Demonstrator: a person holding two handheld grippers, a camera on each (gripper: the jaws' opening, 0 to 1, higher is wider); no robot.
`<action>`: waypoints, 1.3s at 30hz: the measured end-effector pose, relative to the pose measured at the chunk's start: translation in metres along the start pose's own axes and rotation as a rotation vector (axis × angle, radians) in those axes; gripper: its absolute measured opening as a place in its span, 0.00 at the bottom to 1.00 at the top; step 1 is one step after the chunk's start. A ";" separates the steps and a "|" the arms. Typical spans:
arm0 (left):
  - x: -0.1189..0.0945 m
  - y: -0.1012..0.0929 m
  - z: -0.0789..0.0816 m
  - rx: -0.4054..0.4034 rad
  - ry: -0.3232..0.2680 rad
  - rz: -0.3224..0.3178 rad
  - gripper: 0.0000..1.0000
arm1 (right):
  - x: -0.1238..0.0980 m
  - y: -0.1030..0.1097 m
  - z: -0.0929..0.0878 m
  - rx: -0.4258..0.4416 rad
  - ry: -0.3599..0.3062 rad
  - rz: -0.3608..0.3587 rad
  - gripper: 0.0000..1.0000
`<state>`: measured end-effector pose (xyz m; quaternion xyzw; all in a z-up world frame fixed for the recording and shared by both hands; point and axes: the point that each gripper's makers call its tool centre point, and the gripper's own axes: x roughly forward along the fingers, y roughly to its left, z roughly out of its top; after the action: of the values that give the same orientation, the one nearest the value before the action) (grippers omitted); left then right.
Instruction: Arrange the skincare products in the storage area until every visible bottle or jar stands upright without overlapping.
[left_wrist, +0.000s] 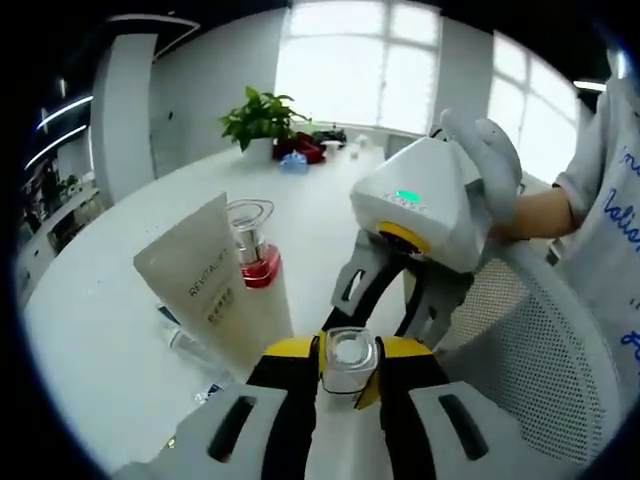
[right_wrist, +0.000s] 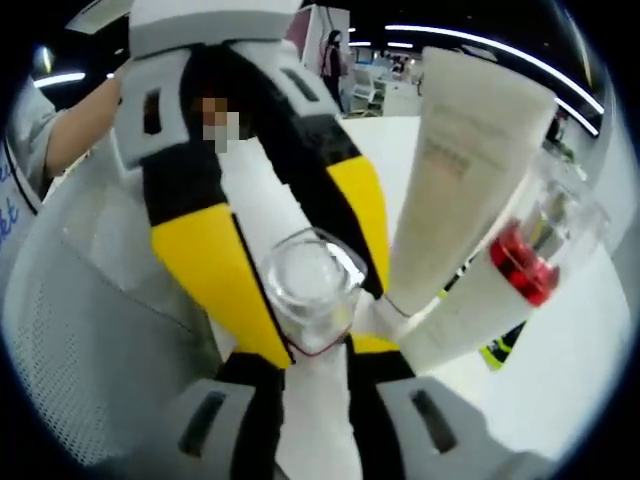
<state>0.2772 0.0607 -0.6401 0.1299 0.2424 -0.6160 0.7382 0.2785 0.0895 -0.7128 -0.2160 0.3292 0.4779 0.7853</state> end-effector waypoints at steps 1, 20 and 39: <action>-0.001 0.000 0.001 -0.003 -0.007 0.000 0.21 | 0.000 0.000 0.000 0.000 0.000 0.000 0.23; -0.014 0.003 -0.014 0.029 0.056 0.080 0.26 | -0.002 -0.002 -0.004 -0.008 0.015 -0.014 0.24; 0.000 0.010 -0.047 -0.041 0.174 0.125 0.25 | -0.005 -0.002 -0.013 -0.010 0.046 -0.013 0.22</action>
<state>0.2778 0.0854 -0.6810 0.1827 0.3095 -0.5500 0.7539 0.2743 0.0768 -0.7181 -0.2333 0.3433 0.4692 0.7795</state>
